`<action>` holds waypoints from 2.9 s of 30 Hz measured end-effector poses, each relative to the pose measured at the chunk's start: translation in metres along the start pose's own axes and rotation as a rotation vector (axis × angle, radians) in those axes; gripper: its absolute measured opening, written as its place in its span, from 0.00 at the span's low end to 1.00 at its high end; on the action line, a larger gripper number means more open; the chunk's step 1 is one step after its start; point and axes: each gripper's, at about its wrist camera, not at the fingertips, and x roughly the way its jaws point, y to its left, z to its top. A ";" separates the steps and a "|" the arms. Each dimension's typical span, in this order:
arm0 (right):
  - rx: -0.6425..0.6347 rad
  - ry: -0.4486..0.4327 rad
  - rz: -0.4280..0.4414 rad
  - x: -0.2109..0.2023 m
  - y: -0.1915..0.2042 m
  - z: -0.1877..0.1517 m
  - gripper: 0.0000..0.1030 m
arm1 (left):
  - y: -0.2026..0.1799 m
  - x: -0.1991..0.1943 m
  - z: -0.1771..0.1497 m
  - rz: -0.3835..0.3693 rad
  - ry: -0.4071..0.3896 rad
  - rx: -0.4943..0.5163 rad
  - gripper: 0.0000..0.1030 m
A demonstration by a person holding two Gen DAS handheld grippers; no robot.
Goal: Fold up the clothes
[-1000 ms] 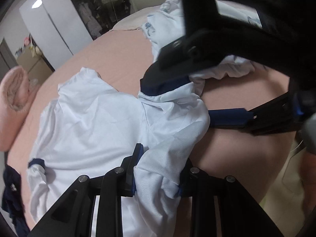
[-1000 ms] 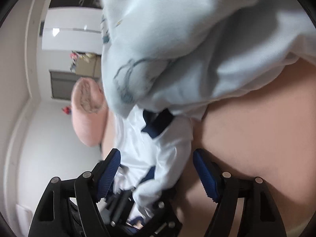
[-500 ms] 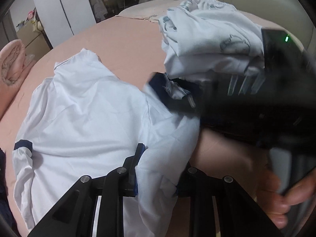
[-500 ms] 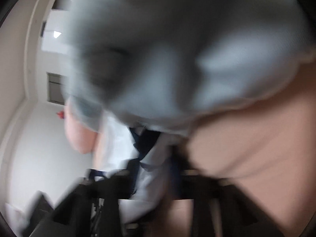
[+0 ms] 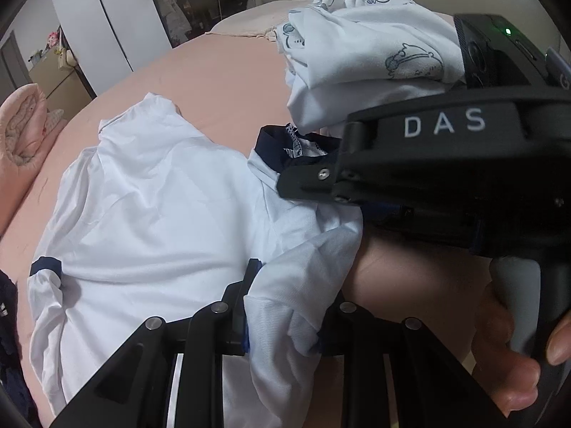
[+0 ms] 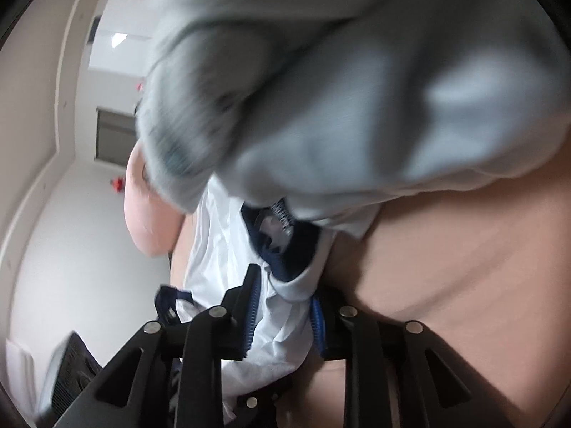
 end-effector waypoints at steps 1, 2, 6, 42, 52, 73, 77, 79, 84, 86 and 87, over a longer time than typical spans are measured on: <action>-0.003 0.000 0.008 -0.001 -0.001 0.000 0.27 | 0.000 0.000 0.000 0.001 0.000 0.002 0.21; -0.005 -0.001 0.016 -0.002 -0.002 0.000 0.28 | 0.000 0.000 0.000 0.002 0.000 0.003 0.21; -0.049 0.014 0.013 -0.004 0.000 0.000 0.28 | 0.000 0.002 0.000 0.003 0.002 0.006 0.21; -0.847 0.083 -0.554 0.096 0.228 -0.050 0.04 | 0.136 0.035 -0.045 -0.687 0.102 -0.873 0.21; -0.359 0.043 -0.514 0.026 0.186 -0.016 0.54 | 0.099 0.022 -0.053 -0.668 0.118 -0.882 0.21; -0.088 0.182 -0.554 0.087 0.167 0.004 0.57 | 0.114 0.025 -0.051 -0.556 0.104 -0.746 0.21; -0.081 0.202 -0.669 0.106 0.164 0.007 0.57 | 0.113 0.027 -0.047 -0.530 0.125 -0.733 0.21; -0.064 0.158 -0.711 0.100 0.160 0.011 0.57 | 0.117 0.030 -0.045 -0.539 0.145 -0.754 0.21; -0.006 0.187 -0.650 0.078 0.145 0.023 0.57 | 0.121 0.036 -0.032 -0.523 0.225 -0.737 0.21; -0.002 0.217 -0.645 0.073 0.138 0.026 0.57 | 0.119 0.037 -0.026 -0.501 0.234 -0.711 0.22; 0.009 0.222 -0.649 0.072 0.136 0.027 0.57 | 0.118 0.038 -0.024 -0.490 0.238 -0.704 0.22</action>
